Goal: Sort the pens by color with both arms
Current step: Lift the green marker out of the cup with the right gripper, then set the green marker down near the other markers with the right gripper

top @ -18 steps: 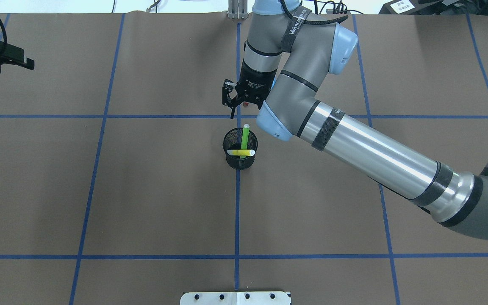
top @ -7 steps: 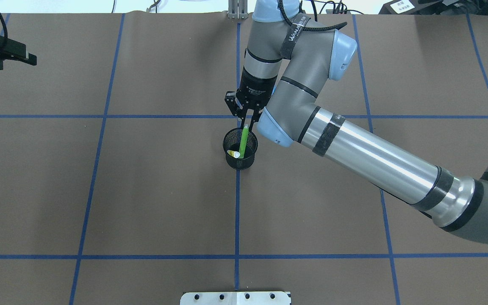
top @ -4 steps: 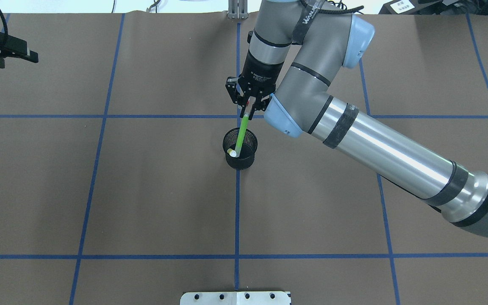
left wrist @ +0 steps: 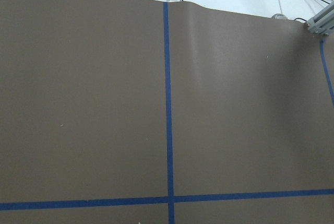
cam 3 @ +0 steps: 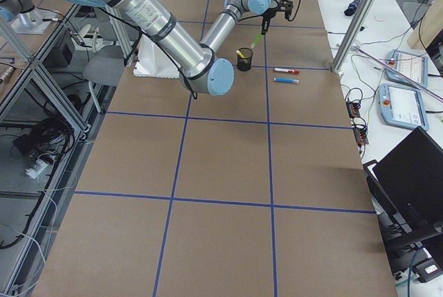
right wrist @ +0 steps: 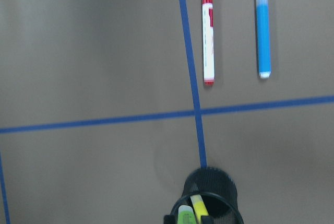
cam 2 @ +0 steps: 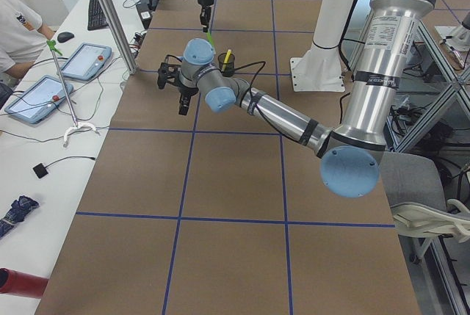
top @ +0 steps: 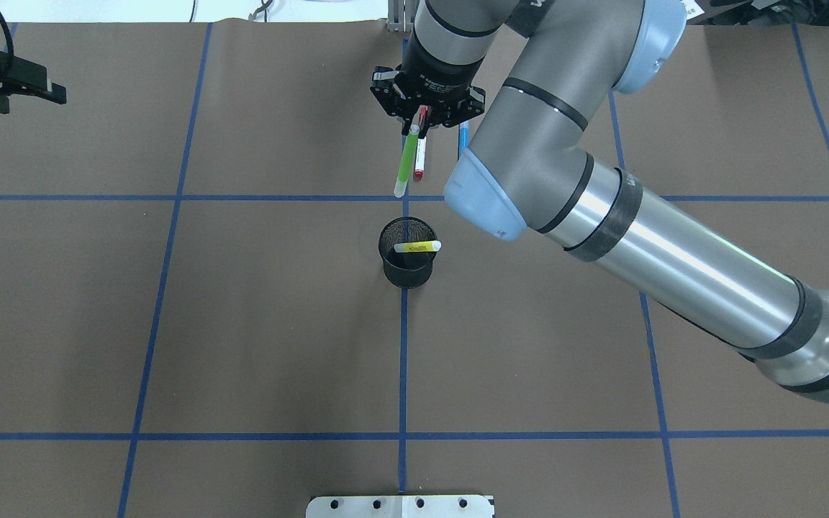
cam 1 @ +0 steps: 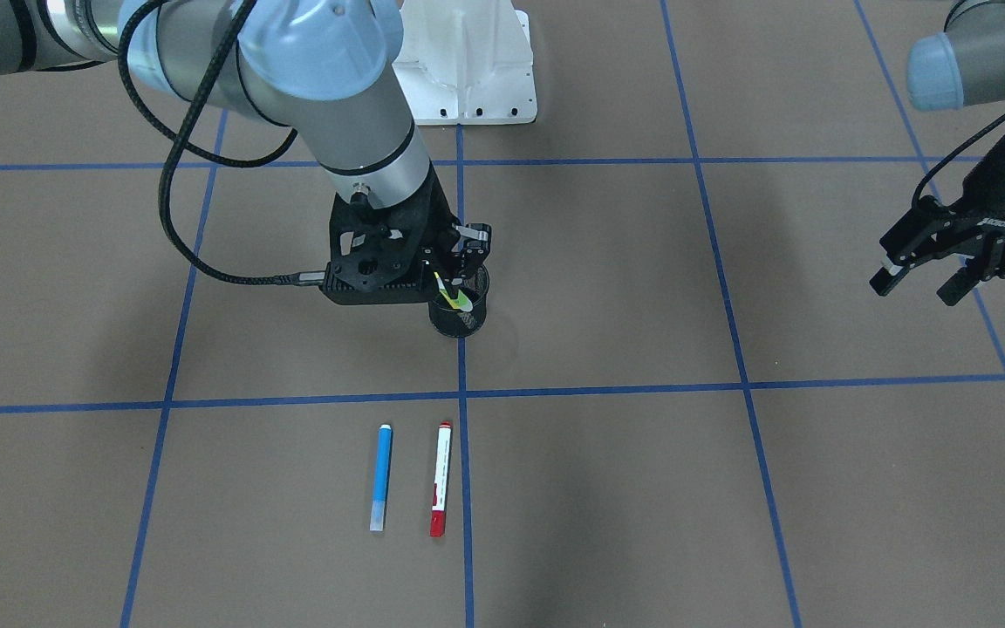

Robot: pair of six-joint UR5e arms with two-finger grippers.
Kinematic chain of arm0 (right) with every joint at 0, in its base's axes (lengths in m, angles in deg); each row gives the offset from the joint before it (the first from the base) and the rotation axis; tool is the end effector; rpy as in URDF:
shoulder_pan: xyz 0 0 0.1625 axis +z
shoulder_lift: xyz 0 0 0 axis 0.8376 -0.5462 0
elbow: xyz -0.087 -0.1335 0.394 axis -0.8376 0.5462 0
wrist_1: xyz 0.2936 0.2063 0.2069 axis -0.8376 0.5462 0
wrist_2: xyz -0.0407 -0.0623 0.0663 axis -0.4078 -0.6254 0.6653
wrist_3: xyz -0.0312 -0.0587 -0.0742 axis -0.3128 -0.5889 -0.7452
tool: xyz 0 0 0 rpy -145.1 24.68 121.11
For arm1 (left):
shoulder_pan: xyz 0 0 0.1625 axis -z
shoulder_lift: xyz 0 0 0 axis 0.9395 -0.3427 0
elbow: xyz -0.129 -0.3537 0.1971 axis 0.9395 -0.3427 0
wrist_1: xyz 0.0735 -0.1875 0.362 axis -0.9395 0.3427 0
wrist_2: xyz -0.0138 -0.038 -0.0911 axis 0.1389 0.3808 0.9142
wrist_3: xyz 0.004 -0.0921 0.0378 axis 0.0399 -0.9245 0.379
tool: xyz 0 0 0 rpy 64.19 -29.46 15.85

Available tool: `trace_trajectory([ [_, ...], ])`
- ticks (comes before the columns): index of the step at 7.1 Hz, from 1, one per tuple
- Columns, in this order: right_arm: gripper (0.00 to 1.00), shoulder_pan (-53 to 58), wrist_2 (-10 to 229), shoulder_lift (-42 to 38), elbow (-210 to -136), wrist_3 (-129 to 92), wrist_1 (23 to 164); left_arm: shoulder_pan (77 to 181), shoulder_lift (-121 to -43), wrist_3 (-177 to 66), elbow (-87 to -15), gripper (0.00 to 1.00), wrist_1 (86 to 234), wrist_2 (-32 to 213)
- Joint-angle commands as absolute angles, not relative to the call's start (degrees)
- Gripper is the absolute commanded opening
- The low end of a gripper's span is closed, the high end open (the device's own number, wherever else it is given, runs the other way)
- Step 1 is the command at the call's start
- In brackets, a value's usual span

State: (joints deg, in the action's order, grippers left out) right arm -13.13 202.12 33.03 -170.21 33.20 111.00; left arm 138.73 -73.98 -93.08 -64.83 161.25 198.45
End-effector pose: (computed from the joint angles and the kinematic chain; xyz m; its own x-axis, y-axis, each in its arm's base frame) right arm -0.4472 -0.5533 0.0645 0.5689 0.0799 0.8185 -0.1854 0.9821 0.0330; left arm 0.1366 -0.5461 0.3706 0.4983 0.0333 -0.8664 0.2926 0.9342 0.2042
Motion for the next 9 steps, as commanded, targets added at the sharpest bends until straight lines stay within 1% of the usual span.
trace_trajectory([
  [1,0.00,-16.5,183.9,33.9,-171.4,33.2,110.0,138.7,-74.3,-93.9,-65.0,0.99,161.2,198.4],
  [2,0.00,-19.7,173.4,33.9,-168.7,33.3,104.3,138.7,-74.3,-94.7,-65.7,0.99,161.1,198.4],
  [3,0.00,-22.9,162.2,34.2,-163.1,33.7,97.4,138.8,-74.3,-95.2,-65.8,0.99,161.1,198.4],
  [4,0.00,-23.7,156.9,36.1,-156.6,35.9,92.0,138.8,-74.2,-95.2,-65.8,0.99,161.1,198.4],
  [6,0.00,-25.4,150.2,38.7,-146.8,36.1,84.5,138.7,-74.1,-95.3,-65.5,0.99,161.1,198.4],
  [7,0.00,-26.2,147.0,39.3,-141.0,36.1,77.6,138.7,-74.1,-95.3,-65.1,0.99,161.1,198.4],
  [9,0.00,-26.3,144.7,39.7,-138.5,36.0,76.3,138.5,-74.4,-95.3,-65.0,0.99,161.0,198.4],
])
